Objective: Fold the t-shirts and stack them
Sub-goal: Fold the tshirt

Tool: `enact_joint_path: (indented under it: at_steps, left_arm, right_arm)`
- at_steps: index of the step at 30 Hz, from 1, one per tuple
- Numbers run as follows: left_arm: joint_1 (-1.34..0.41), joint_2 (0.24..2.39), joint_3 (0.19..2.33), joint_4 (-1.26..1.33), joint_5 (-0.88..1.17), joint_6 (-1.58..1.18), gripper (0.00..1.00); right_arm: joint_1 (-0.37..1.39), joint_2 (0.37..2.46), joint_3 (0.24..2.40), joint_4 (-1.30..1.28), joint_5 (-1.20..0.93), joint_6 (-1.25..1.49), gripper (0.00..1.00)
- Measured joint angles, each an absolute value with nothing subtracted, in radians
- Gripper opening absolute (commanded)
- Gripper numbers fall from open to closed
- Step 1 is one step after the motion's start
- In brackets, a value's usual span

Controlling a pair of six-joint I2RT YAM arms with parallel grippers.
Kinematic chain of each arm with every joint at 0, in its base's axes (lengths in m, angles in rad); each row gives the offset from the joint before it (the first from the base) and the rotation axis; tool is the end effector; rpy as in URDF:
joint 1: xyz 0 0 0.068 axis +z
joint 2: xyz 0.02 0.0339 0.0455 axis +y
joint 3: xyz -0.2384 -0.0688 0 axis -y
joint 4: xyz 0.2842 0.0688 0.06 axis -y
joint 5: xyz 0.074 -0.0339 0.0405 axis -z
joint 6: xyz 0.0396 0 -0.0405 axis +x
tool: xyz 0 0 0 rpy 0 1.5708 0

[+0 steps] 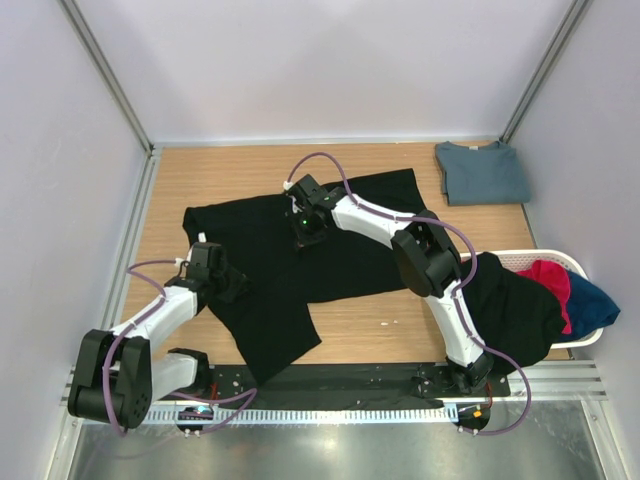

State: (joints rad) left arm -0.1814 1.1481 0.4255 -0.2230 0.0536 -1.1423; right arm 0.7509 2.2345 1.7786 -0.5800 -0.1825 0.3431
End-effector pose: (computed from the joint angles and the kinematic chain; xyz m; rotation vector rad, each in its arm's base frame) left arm 0.2372 -0.0457 0.0959 -1.1914 2.3350 -0.5761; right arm 0.3650 0.3505 0.1329 -0.6165 2.6453 0.5992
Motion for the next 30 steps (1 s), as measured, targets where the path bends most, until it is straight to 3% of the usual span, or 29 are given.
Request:
enact_joint_path:
  at_steps: [12, 19, 23, 26, 27, 30]
  left_arm:
    - [-0.181, 1.147, 0.426, -0.249, 0.045, -1.137, 0.29]
    - [-0.181, 1.161, 0.426, -0.255, 0.045, -1.122, 0.13]
    - [-0.181, 1.167, 0.427, -0.252, 0.046, -1.117, 0.08]
    - [-0.181, 1.166, 0.428, -0.254, 0.046, -1.117, 0.12]
    - [-0.181, 1.164, 0.43, -0.257, 0.046, -1.116, 0.19]
    - [-0.181, 1.155, 0.442, -0.278, 0.046, -1.112, 0.27]
  right_arm:
    - [0.751, 2.239, 1.788, -0.585, -0.182, 0.343, 0.06]
    - [0.751, 2.239, 1.788, -0.585, -0.182, 0.343, 0.02]
    - [0.751, 2.239, 1.788, -0.585, -0.182, 0.343, 0.02]
    - [0.751, 2.239, 1.789, -0.585, -0.182, 0.343, 0.02]
    - [0.751, 2.239, 1.79, -0.585, -0.182, 0.343, 0.02]
    - [0.751, 2.239, 1.791, -0.585, -0.182, 0.343, 0.02]
